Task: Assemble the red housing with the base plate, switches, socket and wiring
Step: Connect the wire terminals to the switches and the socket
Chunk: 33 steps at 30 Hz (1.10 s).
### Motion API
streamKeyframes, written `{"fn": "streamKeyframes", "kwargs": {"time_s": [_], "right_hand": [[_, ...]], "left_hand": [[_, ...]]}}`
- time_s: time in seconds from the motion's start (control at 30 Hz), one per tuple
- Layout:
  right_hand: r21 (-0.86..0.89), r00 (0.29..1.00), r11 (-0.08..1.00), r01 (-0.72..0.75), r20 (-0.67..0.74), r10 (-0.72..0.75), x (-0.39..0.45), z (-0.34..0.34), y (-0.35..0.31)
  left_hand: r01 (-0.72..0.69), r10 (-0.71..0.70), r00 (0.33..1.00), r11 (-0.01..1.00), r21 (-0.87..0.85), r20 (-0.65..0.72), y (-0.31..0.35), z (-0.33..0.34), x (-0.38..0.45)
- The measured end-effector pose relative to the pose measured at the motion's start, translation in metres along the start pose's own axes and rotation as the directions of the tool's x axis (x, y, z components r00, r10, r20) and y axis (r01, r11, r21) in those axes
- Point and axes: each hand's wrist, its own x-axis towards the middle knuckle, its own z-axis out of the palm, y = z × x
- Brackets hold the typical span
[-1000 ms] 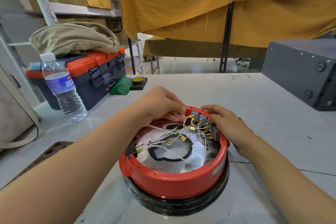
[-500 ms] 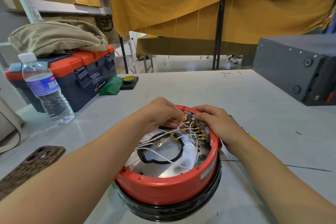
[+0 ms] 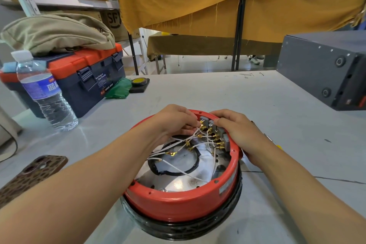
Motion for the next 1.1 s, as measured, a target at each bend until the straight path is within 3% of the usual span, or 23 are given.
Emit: {"fn": "streamKeyframes", "kwargs": {"time_s": [0.8,1.1], "right_hand": [[-0.018,1.000,1.000,-0.010,0.028,0.011,-0.0033,-0.0001,-0.0035],[-0.045,1.000,0.999,-0.005,0.020,0.006,-0.0015,-0.0009,-0.0015]], "left_hand": [[-0.041,0.039,0.998,0.998,-0.045,-0.046,-0.0018,0.0046,0.0053],[-0.095,0.097,0.995,0.993,0.063,-0.019,-0.0010,0.0032,0.0045]]}}
